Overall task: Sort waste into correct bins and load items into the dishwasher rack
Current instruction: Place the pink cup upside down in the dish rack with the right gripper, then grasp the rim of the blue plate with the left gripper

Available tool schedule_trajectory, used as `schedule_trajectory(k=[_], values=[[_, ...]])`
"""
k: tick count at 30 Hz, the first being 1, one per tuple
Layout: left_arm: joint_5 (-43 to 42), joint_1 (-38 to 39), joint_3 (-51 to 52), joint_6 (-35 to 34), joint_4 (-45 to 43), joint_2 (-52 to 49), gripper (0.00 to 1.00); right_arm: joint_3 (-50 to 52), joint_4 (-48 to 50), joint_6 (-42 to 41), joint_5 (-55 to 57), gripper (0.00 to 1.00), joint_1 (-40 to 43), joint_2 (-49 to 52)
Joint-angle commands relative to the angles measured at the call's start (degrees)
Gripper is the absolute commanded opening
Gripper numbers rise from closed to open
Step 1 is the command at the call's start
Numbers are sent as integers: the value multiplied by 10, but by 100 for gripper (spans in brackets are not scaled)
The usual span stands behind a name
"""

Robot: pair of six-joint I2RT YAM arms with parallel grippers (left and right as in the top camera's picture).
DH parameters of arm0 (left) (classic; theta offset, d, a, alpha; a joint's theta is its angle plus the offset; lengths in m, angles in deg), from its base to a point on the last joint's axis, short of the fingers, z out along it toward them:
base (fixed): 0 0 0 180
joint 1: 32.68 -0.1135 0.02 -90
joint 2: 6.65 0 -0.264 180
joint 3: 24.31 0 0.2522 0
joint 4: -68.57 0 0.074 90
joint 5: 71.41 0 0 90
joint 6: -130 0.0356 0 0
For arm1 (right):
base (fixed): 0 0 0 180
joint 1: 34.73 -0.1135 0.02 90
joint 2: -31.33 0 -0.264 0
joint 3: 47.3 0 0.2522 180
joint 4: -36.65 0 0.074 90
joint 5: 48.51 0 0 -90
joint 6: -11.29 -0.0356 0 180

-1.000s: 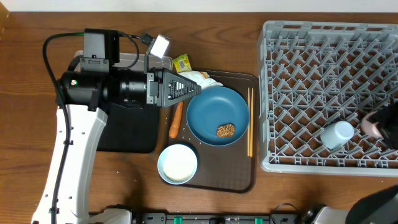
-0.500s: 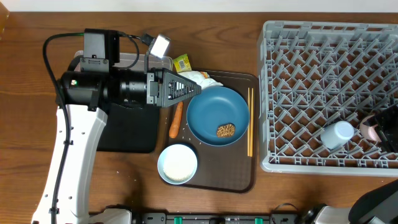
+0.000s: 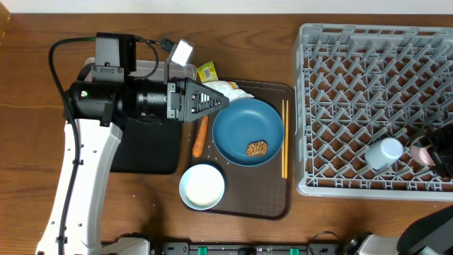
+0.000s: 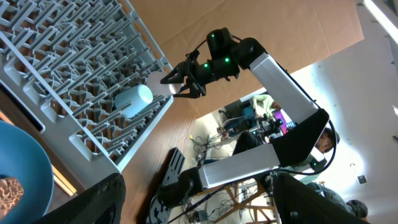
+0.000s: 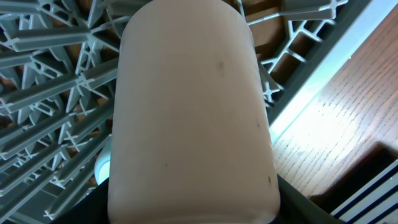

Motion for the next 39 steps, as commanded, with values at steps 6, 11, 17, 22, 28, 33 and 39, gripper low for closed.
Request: schedule_trajectory(k=[6,11,17,22,28,33,39], values=[[1,0,1,6,2,0,77,-8,5,8,-8,80,6,-7],[2,0,1,6,1,0,77,-24,7,39,-47,84,5,-14],[73,1,1,6,14,0,77,-35,31,126,-228,80,-10,-66],[315,20,1,6,69,0,77,-36,77,161,-310,77,-66,-144],[606,83,26,6,96,0,77,-36,155,152,-290,77,-195,-216],[651,127,91,-5,58,-11,77,-36,196,95,-195,77,-289,-217],[674,134,139,-28,28,-55,77,-36,205,85,-170,78,-346,-195]])
